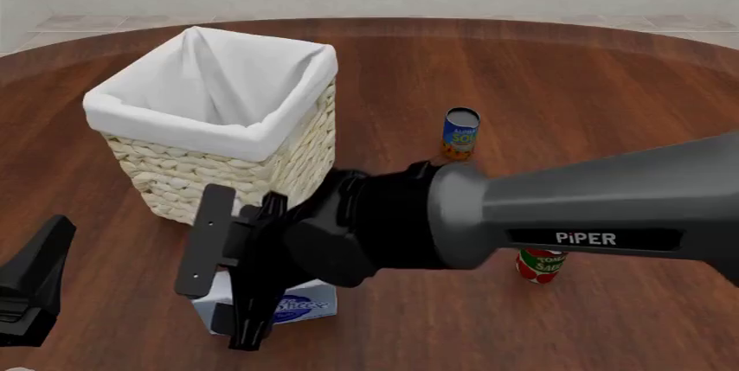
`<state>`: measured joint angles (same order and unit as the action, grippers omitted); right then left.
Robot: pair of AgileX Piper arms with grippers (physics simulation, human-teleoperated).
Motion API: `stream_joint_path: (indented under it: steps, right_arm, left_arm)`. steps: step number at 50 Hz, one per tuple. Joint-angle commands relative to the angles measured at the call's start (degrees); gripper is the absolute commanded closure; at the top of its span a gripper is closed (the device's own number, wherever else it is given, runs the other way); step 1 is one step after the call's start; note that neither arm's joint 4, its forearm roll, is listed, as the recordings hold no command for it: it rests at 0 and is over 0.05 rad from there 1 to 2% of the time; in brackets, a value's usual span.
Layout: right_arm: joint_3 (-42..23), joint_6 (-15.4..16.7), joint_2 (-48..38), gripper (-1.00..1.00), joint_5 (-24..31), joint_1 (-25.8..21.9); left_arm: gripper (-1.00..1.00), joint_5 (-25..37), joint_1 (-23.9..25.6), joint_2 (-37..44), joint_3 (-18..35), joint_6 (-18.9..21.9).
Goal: Pick up the cream cheese box, and put it in the basket.
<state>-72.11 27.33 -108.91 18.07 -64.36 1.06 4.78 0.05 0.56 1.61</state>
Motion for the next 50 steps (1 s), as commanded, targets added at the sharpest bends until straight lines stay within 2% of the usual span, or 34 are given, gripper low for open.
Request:
stream_joint_path:
  steps: [1, 28, 46, 47, 50]
  right_arm:
    - [0.1, 0.6, -2.5, -1.0, -0.6, 0.6]
    - [-0.3, 0.1, -5.9, -1.0, -1.1, 1.1]
    - [1.0, -0.4, -6.1, -1.0, -1.6, -0.7]
    - [2.1, 0.6, -5.2, 1.0, -2.2, -1.4]
    - [1.7, 1.8, -5.2, 1.0, -2.5, -0.2]
  left_arm:
    - [-1.0, 0.1, 0.1, 0.0, 0.0, 0.0]
    - [-1.0, 0.1, 0.3, 0.0, -0.1, 0.1]
    - [-1.0, 0.0, 0.3, 0.0, -0.2, 0.0]
    - [-1.0, -0.1, 0.4, 0.0, -0.2, 0.0]
    - [-1.0, -0.1, 0.4, 0.0, -0.2, 0.0]
